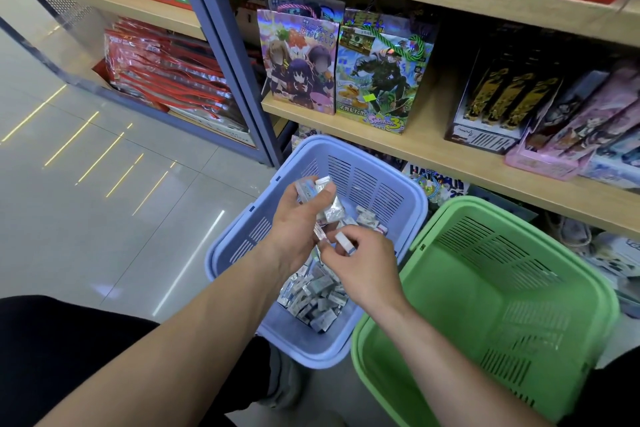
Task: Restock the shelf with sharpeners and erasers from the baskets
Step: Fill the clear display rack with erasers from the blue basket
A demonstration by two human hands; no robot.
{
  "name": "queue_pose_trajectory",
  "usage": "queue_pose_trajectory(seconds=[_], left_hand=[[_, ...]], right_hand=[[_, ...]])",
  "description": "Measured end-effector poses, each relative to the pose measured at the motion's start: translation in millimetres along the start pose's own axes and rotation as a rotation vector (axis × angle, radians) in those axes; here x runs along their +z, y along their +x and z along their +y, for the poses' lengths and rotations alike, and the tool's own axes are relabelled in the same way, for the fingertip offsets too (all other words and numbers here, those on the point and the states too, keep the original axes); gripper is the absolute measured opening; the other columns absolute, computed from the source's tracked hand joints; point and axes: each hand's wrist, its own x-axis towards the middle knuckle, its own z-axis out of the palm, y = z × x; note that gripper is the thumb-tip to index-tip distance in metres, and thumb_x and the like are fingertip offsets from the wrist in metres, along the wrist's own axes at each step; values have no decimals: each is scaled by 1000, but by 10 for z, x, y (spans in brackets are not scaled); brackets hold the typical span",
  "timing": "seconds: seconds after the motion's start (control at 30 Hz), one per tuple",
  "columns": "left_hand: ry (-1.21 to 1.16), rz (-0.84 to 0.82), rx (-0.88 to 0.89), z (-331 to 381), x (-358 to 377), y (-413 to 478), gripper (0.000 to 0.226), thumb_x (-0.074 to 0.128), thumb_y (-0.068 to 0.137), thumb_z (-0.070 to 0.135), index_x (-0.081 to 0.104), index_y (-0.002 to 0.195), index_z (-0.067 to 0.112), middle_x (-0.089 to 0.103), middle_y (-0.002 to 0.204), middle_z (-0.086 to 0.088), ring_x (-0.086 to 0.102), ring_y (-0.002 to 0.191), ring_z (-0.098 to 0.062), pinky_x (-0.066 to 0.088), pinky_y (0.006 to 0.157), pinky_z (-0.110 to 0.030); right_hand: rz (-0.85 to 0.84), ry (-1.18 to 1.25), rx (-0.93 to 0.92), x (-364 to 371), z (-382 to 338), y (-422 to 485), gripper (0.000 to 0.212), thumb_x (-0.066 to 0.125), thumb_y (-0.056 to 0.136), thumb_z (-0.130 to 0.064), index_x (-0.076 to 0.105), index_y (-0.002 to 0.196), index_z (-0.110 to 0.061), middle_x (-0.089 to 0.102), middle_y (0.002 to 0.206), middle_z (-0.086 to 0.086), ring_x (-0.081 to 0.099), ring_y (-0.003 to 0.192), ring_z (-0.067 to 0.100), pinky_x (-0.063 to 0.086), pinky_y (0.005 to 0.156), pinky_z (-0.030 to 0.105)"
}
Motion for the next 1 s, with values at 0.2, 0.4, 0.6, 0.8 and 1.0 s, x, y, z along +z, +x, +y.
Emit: queue_pose_trajectory(seconds=[0.2,0.4,0.6,0.8,1.0], left_hand=[[1,19,-17,98,-150,90,29,73,93,16,58,118,17,68,88,-4,70,71,-19,56,74,-39],[-9,-28,-54,31,-112,43,26,74,91,13,62,114,20,66,101,-8,68,85,-23,58,71,-34],[-41,-68,-123,34,9,-23,12,62,95,13,64,103,21,65,100,-9,63,88,-25,56,66,-34],[-2,-77,-143,6,126,-51,24,71,90,33,60,105,19,62,90,-6,64,82,-22,57,68,-33],[61,-55,-77,10,129,-62,39,81,85,16,57,115,17,68,96,-9,67,79,-20,56,65,-30]], right_hand=[[28,169,114,-201,72,24,16,68,87,-15,67,78,-1,54,64,17,38,55,15,33,52,28],[120,364,163,-358,74,201,20,65,93,-14,66,74,-7,44,61,9,37,59,20,32,59,37],[59,402,166,-359,47,216,16,64,96,-15,71,84,-6,58,62,0,46,58,17,40,58,33],[22,409,184,-303,56,226,15,66,95,-18,71,86,-8,58,62,1,47,57,18,39,58,35],[-98,393,204,-396,58,266,11,64,97,-19,71,106,-17,59,66,-1,49,60,15,41,60,34]])
